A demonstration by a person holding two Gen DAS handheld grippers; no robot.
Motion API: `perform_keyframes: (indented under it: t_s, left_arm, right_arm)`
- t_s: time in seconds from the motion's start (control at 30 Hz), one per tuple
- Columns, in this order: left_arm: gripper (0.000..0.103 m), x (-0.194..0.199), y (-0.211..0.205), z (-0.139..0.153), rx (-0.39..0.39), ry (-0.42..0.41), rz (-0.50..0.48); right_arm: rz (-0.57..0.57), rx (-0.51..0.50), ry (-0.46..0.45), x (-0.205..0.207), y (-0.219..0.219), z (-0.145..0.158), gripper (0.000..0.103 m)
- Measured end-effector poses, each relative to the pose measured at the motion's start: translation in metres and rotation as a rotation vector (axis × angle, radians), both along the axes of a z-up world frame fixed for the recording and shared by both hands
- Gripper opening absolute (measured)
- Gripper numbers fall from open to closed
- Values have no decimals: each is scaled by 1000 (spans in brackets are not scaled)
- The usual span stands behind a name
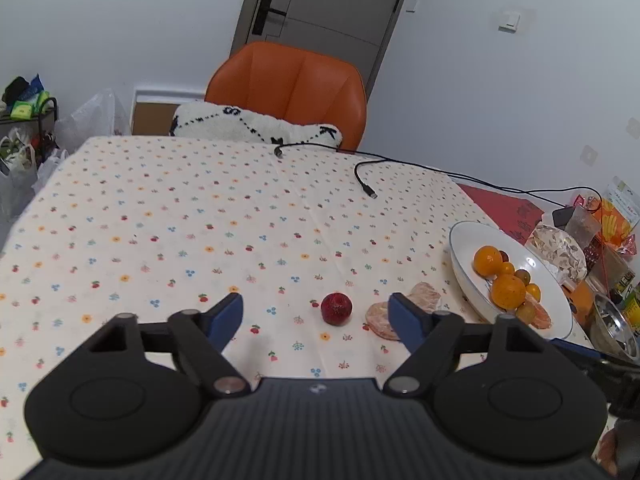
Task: Organize fruits
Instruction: 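Lift both open tools and move them to the red plum and pomelo segment, then close the left tool on the red plum while the right tool grasps the pink pomelo segment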
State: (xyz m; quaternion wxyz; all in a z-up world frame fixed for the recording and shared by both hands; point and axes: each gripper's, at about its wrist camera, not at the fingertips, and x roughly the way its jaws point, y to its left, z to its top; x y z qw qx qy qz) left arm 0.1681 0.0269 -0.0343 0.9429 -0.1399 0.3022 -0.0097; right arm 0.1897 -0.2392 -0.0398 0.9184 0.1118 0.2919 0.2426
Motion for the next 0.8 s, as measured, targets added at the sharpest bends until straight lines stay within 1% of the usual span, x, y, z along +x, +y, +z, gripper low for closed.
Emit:
perform_keyframes:
  t_s: [0.07,0.13,0.17,0.2,0.27,0.33,0.37,0.43,0.5,0.7,0.8]
  left_arm:
    - [70,4,1,-4,-5,9,1]
    - [63,8,2,-8,-10,19,-6]
    - [62,10,2,-10,-13,22,-11]
    - [61,11,2,-12,-16,25,-14]
    - [59,14,2,-15,-20,27,-21]
    - [57,17,2,-18,-21,30,-33]
    - [57,19,1,-19,-21,33,-44]
    - [54,23,1,-22,-26,41,-56]
    - [52,26,0,-25,-29,52,-60]
    - [49,34,-3,-30,-27,63,-76]
    - [46,40,-4,-32,-33,63,-82]
  right_arm:
    - [8,-22,-3,3,5,-3,95]
    - [16,-30,-7,6,9,-6,95]
    - [22,-32,-6,8,11,-7,94]
    - [28,-36,-2,10,14,-8,90]
    - [46,-54,2,13,18,-10,82]
    - [61,-76,6,17,23,-12,68]
    - [66,-83,9,19,25,-13,64]
    - [76,-87,21,22,27,-16,49]
    - [83,-94,35,26,29,-19,40]
    - [73,-119,45,35,33,-24,40]
    - [76,-136,39,40,36,-25,41]
